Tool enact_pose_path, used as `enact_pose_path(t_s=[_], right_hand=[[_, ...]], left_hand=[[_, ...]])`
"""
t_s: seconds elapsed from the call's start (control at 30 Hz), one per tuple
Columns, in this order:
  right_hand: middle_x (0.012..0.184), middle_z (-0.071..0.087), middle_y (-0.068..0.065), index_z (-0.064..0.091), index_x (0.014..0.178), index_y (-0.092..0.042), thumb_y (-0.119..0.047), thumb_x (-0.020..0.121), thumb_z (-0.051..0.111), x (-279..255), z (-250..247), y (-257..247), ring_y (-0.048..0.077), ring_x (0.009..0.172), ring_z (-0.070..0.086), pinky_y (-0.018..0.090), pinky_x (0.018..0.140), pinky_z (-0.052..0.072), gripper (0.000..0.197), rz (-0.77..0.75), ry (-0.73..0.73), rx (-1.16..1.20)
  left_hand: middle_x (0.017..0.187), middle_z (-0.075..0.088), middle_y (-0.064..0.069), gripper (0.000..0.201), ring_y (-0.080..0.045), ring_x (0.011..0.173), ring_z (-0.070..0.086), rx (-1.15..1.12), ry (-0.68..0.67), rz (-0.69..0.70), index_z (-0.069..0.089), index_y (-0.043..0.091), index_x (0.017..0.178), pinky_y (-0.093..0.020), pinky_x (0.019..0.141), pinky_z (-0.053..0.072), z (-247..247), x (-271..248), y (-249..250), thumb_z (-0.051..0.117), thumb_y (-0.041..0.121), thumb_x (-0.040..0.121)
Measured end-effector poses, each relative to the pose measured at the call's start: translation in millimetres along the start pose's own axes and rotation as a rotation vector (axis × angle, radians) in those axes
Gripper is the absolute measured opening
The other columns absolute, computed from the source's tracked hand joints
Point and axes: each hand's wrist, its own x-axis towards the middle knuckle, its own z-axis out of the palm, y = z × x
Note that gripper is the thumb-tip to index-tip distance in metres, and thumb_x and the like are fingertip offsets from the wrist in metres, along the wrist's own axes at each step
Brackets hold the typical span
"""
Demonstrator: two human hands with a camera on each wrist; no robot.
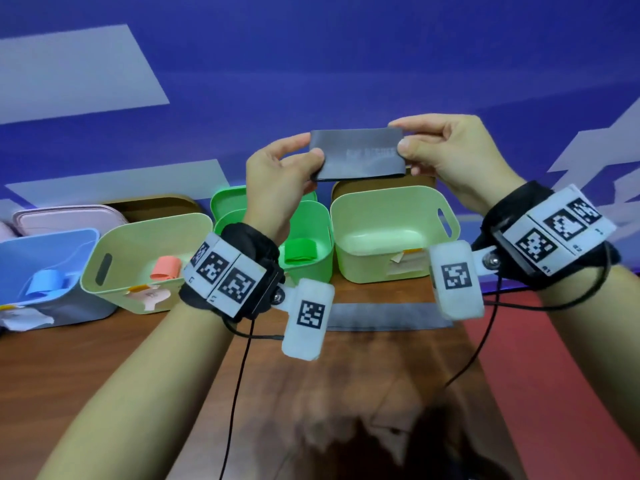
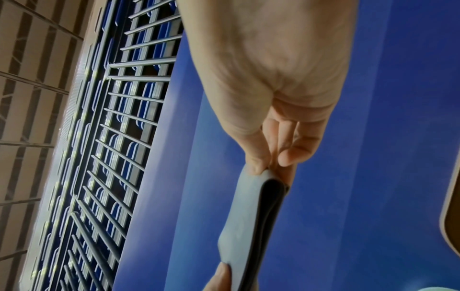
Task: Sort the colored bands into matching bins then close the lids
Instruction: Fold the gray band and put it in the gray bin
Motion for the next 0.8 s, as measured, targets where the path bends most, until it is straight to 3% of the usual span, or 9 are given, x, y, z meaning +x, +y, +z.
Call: enact_pose_path(t_s=[0.1,0.23,0.4,0.53,0.6,0.7,0.8], right_hand=[[0.076,0.063,0.002,0.062,0.109,-0.013,0.005,0.087,0.055,12.0,-12.9,15.4,-0.001,0.043,0.051,0.012,0.052,0.046,0.029,0.001,0.013,-0.016],[0.072,0.062,0.001,0.063,0.112,-0.012,0.004,0.086,0.056,28.2,-27.0,38.9,-0.002,0.042,0.049,0.012,0.051,0.045,0.031,0.025,0.042,-0.030],[0.058,0.066,-0.011,0.064,0.109,-0.006,0.004,0.085,0.057,51.6,-38.9,78.9,-0.002,0.045,0.053,0.012,0.048,0.044,0.027,0.118,0.051,-0.048],[0.073,0.061,0.001,0.059,0.110,-0.007,0.004,0.085,0.058,67.5,-46.0,109.0,-0.001,0.041,0.052,0.013,0.047,0.044,0.028,0.231,0.069,-0.036],[0.075,0.059,0.002,0.056,0.109,-0.009,0.002,0.086,0.059,76.5,-47.2,126.2,-0.001,0.041,0.053,0.013,0.048,0.045,0.026,0.319,0.060,-0.010],[0.078,0.059,0.000,0.054,0.094,-0.014,-0.006,0.088,0.060,90.0,-44.9,153.7,0.001,0.045,0.059,0.014,0.050,0.048,0.012,0.573,-0.006,0.097],[0.083,0.060,-0.002,0.051,0.084,-0.018,-0.009,0.092,0.055,103.4,-41.1,179.7,0.007,0.065,0.064,0.020,0.063,0.051,0.012,0.792,-0.130,0.147]], left_hand=[[0.060,0.065,0.012,0.018,0.003,0.050,0.056,0.001,-0.008,-0.017,0.057,0.015,0.100,-0.013,0.053,0.045,16.7,8.8,-11.0,0.059,0.002,0.088],[0.052,0.063,0.013,0.021,0.003,0.047,0.054,0.005,-0.021,-0.058,0.056,0.012,0.105,-0.012,0.050,0.044,36.2,21.4,-28.3,0.057,-0.001,0.088],[0.072,0.062,0.003,0.019,-0.004,0.055,0.054,0.011,0.001,-0.227,0.058,0.018,0.101,-0.017,0.059,0.044,61.0,43.2,-64.5,0.059,0.004,0.088],[0.072,0.059,0.006,0.019,0.004,0.045,0.050,0.014,-0.002,-0.346,0.059,0.025,0.090,-0.013,0.057,0.042,78.8,60.8,-91.8,0.058,0.006,0.089],[0.072,0.058,0.007,0.016,0.002,0.049,0.051,0.029,0.011,-0.415,0.059,0.023,0.096,-0.013,0.057,0.041,85.9,69.6,-107.2,0.058,0.009,0.090],[0.057,0.058,0.011,0.017,-0.001,0.050,0.048,0.016,0.061,-0.549,0.059,0.023,0.098,-0.014,0.053,0.039,93.0,80.2,-134.4,0.057,0.009,0.090],[0.071,0.056,0.007,0.020,-0.004,0.060,0.048,0.017,0.079,-0.673,0.059,0.023,0.104,-0.018,0.053,0.039,97.8,88.9,-160.9,0.053,0.009,0.092]])
